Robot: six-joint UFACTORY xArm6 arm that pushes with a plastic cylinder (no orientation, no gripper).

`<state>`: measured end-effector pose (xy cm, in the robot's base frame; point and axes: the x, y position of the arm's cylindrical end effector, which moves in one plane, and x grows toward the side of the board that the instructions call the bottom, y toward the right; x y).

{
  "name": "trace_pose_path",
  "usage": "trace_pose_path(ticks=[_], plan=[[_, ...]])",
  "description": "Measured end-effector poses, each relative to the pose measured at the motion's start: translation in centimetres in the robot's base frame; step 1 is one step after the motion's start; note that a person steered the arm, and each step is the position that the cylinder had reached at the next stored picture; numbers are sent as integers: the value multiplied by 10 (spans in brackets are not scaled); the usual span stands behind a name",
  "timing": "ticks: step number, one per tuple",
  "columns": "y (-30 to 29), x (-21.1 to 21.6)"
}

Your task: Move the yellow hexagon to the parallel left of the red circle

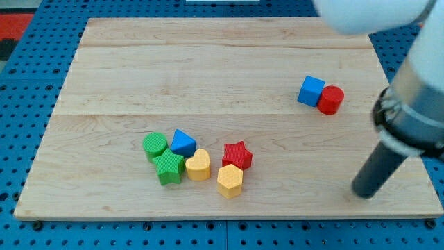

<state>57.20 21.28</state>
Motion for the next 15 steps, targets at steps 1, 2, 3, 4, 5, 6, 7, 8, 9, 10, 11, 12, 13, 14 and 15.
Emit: trace_pose_path(ticks=[1, 2, 3, 4, 5, 6, 7, 8, 9, 10, 11, 12, 13, 14, 15], plan=[[57, -41], [64, -82], [66, -120], [53, -138], [35, -138], [41, -131], [55, -61], [-14, -6], [-103, 39], [-188, 45], [-206, -3], [-219, -47], [-225, -57], [-229, -74], [-240, -82]])
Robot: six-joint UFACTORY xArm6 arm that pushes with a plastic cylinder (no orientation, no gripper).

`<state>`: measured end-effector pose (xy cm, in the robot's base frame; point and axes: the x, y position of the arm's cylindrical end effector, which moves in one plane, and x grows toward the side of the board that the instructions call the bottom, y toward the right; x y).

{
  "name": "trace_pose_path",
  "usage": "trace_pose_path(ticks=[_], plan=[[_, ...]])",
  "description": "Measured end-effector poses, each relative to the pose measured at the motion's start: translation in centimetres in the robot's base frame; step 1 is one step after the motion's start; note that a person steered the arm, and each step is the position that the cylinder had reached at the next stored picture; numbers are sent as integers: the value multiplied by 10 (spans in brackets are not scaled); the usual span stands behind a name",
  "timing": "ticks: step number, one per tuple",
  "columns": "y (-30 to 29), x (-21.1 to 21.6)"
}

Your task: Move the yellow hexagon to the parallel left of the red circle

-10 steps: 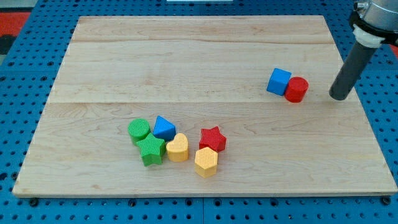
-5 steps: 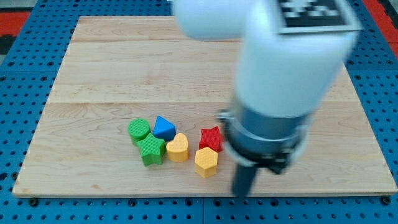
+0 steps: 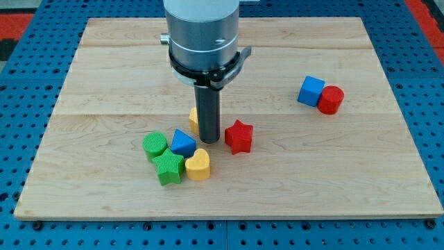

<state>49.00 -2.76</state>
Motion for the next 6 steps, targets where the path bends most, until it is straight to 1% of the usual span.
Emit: trace_pose_path(ticks=[1, 2, 4, 5, 6], plan=[[-5, -15], [-5, -20], [-13, -50], [-4, -50], [41, -52]])
